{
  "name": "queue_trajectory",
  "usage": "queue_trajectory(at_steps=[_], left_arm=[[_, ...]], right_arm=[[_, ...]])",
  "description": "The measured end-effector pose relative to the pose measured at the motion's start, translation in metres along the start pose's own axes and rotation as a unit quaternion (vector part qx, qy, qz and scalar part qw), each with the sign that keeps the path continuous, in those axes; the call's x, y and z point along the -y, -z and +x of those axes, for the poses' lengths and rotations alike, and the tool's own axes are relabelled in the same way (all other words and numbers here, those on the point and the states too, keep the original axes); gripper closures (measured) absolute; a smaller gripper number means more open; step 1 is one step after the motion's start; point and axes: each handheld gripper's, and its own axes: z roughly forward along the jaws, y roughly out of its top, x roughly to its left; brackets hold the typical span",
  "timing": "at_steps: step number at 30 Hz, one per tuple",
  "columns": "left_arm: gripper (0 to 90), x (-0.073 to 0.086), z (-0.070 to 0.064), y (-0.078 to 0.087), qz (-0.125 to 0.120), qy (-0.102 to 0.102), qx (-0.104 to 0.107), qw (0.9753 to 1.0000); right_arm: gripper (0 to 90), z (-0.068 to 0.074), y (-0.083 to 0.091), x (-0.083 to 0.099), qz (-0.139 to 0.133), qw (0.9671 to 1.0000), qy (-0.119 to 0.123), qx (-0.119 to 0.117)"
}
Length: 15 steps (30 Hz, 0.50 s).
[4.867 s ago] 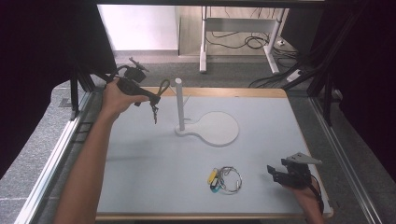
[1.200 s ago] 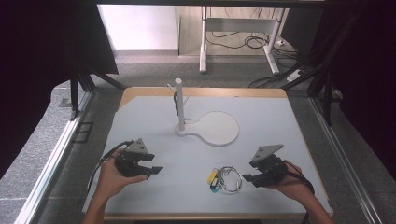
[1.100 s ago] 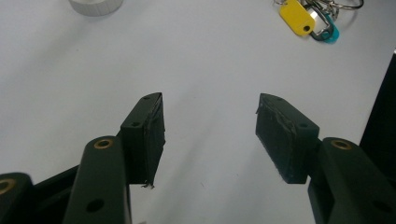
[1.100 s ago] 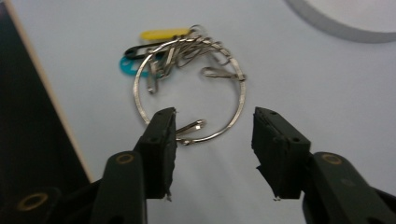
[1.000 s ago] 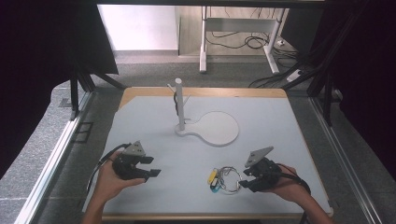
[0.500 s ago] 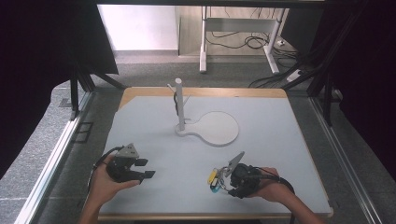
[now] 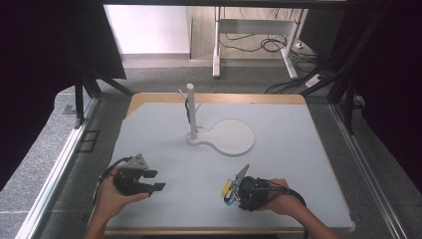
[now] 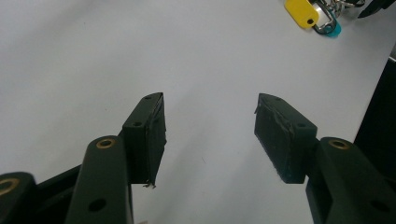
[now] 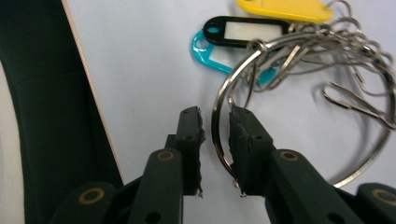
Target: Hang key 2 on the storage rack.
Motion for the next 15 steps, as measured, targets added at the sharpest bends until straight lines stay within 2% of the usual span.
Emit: queue_trajectory(at_steps=[4, 10, 15], left_arm=[[43.5, 0.0, -0.001, -0.001, 0.001, -0.002, 0.0, 1.0], [43.4, 0.0, -0.001, -0.001, 0.001, -0.002, -0.001, 1.0], [43.4, 0.001, -0.001, -0.002, 0.003, -0.006, 0.0, 1.0]], right_arm=[[85.6, 0.001, -0.004, -0.005, 0.014, 0.9998, 0.009, 0.009], [86.6, 0.0, 0.001, -0.008, 0.015, 0.9999, 0.004, -0.001], [86.9, -0.005, 0.009, -0.007, 0.001, 0.9998, -0.016, -0.015]])
